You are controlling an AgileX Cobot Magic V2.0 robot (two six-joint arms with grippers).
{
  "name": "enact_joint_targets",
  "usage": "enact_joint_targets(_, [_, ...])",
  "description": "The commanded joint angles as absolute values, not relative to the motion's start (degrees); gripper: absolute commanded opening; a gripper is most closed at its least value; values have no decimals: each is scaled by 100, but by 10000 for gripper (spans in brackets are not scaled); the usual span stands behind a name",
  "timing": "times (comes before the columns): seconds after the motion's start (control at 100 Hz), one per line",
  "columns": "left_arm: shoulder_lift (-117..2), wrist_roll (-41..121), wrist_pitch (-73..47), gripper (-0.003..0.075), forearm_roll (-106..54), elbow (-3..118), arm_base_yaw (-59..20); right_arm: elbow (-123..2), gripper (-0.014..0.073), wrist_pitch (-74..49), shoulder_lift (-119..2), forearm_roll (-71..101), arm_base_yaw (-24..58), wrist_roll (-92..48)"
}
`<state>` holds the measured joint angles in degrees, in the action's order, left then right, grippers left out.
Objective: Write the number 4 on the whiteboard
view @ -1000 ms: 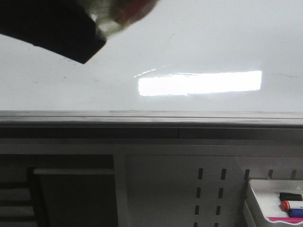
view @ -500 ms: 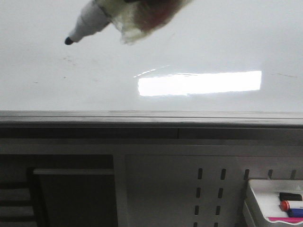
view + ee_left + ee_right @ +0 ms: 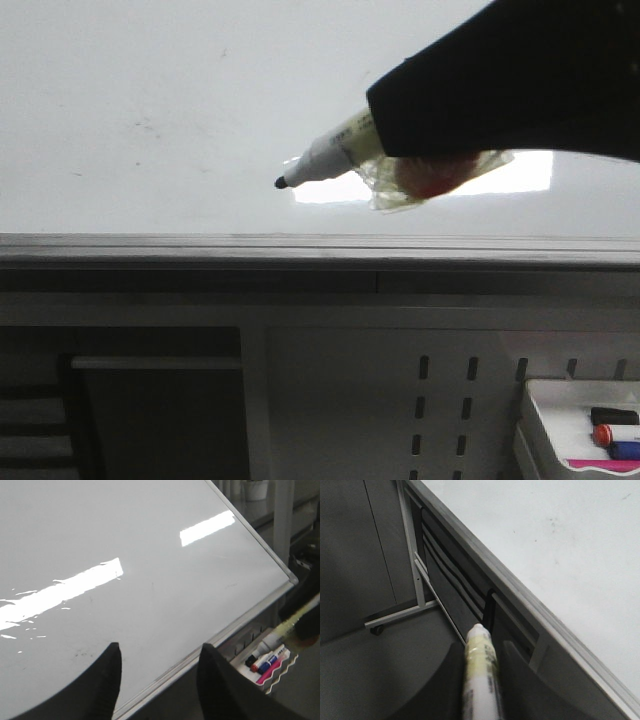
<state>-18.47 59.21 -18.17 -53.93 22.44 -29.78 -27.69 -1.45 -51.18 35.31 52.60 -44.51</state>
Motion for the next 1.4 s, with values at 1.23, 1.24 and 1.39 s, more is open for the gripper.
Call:
enact_joint_targets(1.23, [-1739,5862,-1591,-20,-5983,2219,-2960,-4095,-46,2516,-7127,3729,3827,-4469])
enact_joint_targets(1.24, [-1739,5862,-1591,-20,-5983,2219,-2960,-4095,-46,2514,-7131,3729,3827,-4469])
enact_joint_targets(1.39, [-1739,5862,-1591,-20,-5983,2219,-2960,-4095,-46,2563,-7316,3729,3744,-4469])
